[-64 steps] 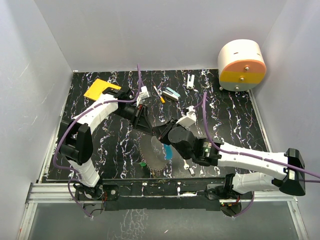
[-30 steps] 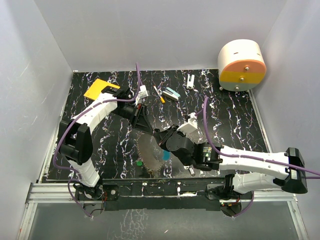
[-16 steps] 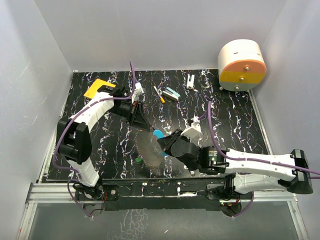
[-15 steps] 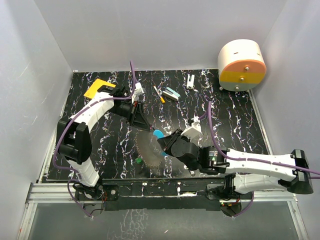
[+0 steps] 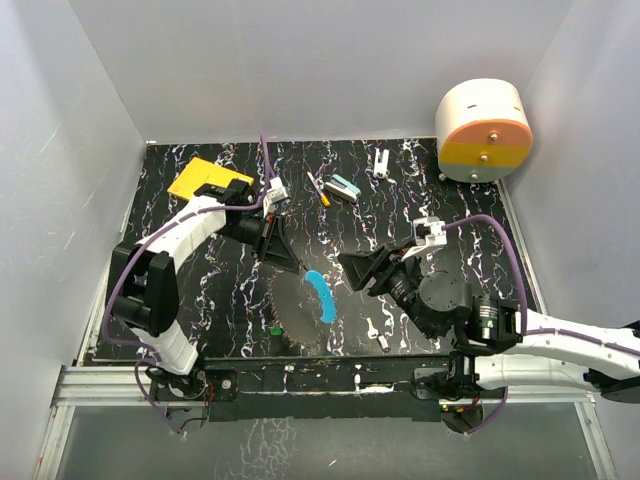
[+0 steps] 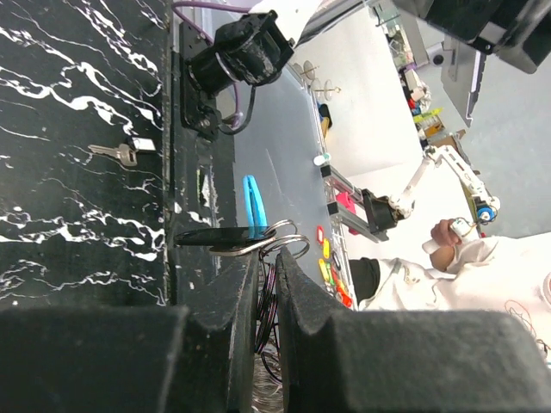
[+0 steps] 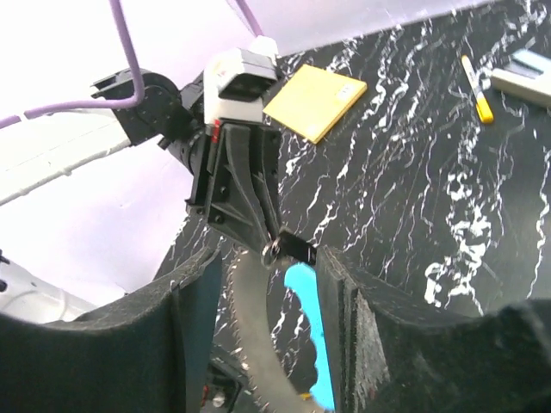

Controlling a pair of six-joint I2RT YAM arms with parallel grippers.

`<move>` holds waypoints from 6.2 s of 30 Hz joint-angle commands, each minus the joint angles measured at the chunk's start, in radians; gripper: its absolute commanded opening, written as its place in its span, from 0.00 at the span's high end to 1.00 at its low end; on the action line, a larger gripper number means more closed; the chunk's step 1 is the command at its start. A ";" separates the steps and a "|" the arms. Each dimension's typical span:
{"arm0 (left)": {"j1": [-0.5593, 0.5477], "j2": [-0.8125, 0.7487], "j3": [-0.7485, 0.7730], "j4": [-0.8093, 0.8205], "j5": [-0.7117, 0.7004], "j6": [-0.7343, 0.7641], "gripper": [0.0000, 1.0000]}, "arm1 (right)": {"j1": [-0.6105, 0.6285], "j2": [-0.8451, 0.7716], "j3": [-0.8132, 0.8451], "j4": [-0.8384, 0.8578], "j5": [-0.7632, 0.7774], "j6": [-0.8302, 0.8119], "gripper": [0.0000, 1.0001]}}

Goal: Put the keys on the keyring

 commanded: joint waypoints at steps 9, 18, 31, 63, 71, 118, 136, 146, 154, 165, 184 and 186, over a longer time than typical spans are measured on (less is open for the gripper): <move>-0.058 -0.231 -0.156 0.303 0.066 -0.401 1.00 | -0.020 0.204 0.078 0.076 -0.124 -0.162 0.56; -0.061 -0.264 -0.173 0.359 0.005 -0.438 1.00 | -0.035 0.231 0.134 -0.019 -0.167 0.034 0.63; -0.062 -0.330 -0.226 0.503 -0.055 -0.566 1.00 | -0.057 0.345 0.243 -0.191 -0.185 0.163 0.63; -0.062 -0.362 -0.271 0.579 -0.082 -0.618 1.00 | -0.128 0.359 0.267 -0.201 -0.267 0.188 0.68; -0.063 -0.364 -0.279 0.585 -0.089 -0.621 1.00 | -0.129 0.350 0.275 -0.194 -0.244 0.184 0.68; -0.062 -0.377 -0.269 0.577 -0.089 -0.617 1.00 | -0.142 0.383 0.203 -0.119 -0.297 0.227 0.76; -0.062 -0.381 -0.268 0.575 -0.094 -0.612 1.00 | -0.148 0.410 0.221 -0.118 -0.334 0.232 0.78; -0.062 -0.384 -0.268 0.568 -0.097 -0.604 1.00 | -0.148 0.378 0.216 -0.120 -0.291 0.233 0.92; -0.061 -0.358 -0.248 0.557 -0.085 -0.602 1.00 | -0.148 0.315 0.193 -0.143 -0.247 0.262 0.92; -0.061 -0.311 -0.187 0.572 -0.090 -0.653 1.00 | -0.149 0.258 0.159 -0.200 -0.244 0.362 0.92; -0.063 -0.361 -0.275 0.885 -0.167 -0.967 1.00 | -0.062 0.310 0.156 -0.222 -0.168 0.570 0.92; -0.063 -0.363 -0.277 0.892 -0.163 -0.972 1.00 | -0.059 0.303 0.157 -0.245 -0.147 0.588 0.92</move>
